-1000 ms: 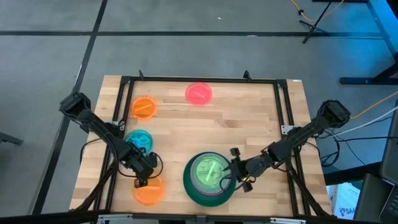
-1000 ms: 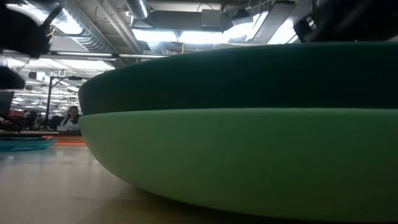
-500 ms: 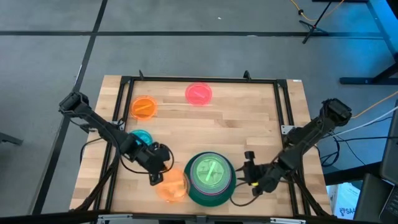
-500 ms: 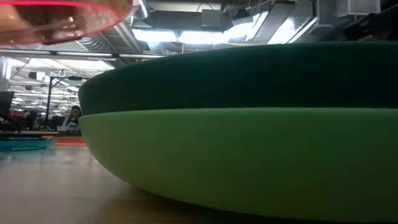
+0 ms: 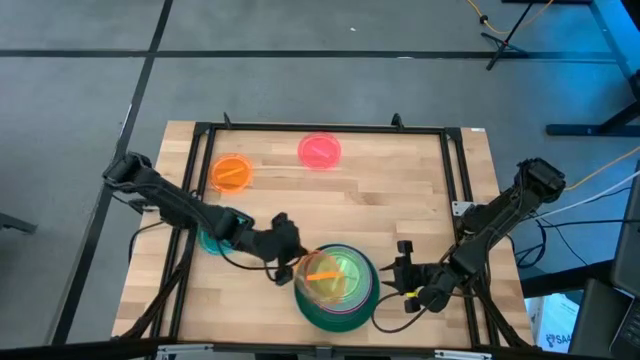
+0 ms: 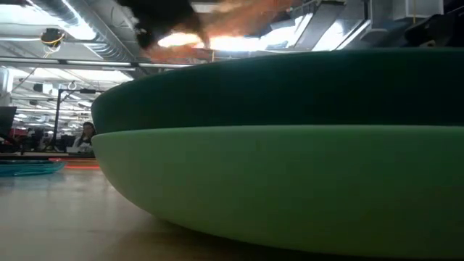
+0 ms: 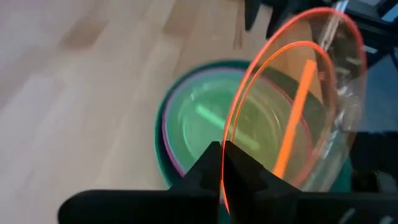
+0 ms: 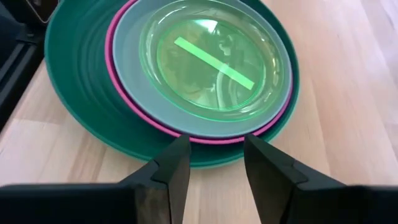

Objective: Stack plastic plates
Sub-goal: Stack the bottom orange transparent plate on top of the green transparent plate

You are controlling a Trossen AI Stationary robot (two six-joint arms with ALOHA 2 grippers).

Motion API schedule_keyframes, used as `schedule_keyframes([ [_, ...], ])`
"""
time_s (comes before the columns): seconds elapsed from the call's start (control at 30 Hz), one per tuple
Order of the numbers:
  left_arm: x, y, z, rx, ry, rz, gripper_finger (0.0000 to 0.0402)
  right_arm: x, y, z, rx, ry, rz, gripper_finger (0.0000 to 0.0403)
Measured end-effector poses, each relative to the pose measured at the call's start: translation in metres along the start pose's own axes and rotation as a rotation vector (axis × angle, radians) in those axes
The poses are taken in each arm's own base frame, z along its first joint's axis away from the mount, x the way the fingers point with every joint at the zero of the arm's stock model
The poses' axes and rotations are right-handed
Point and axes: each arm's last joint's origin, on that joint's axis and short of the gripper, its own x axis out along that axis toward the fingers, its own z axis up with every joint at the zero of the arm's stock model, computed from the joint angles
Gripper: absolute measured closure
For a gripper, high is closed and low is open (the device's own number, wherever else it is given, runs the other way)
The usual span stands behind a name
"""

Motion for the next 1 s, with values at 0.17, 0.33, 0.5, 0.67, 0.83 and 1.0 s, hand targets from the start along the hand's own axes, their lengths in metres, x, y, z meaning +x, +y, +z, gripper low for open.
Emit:
schedule_keyframes([
  [0.17,0.029,-0.001,0.0,0.068,-0.054,-0.005,0.0399,0.0,0.0,0.0,-0.001,-0.002,-0.005,0.026],
  [0.33,0.052,0.004,-0.011,0.1,-0.008,0.028,0.0399,0.0,-0.001,0.0,-0.005,-0.002,-0.018,0.026],
  [0.5,0.063,0.006,-0.018,0.106,0.02,0.049,0.0399,0.0,-0.001,0.0,-0.005,-0.013,-0.039,0.026],
  [0.67,0.064,0.006,-0.019,0.107,0.024,0.05,0.0399,0.0,-0.001,0.0,-0.006,-0.013,-0.04,0.026],
  [0.83,0.064,0.006,-0.019,0.109,0.027,0.052,0.0399,0.0,-0.001,0.0,-0.006,-0.013,-0.041,0.026],
  [1.0,0.065,0.008,-0.019,0.106,0.028,0.057,0.038,0.004,0.0,-0.002,-0.016,-0.008,-0.062,0.026],
])
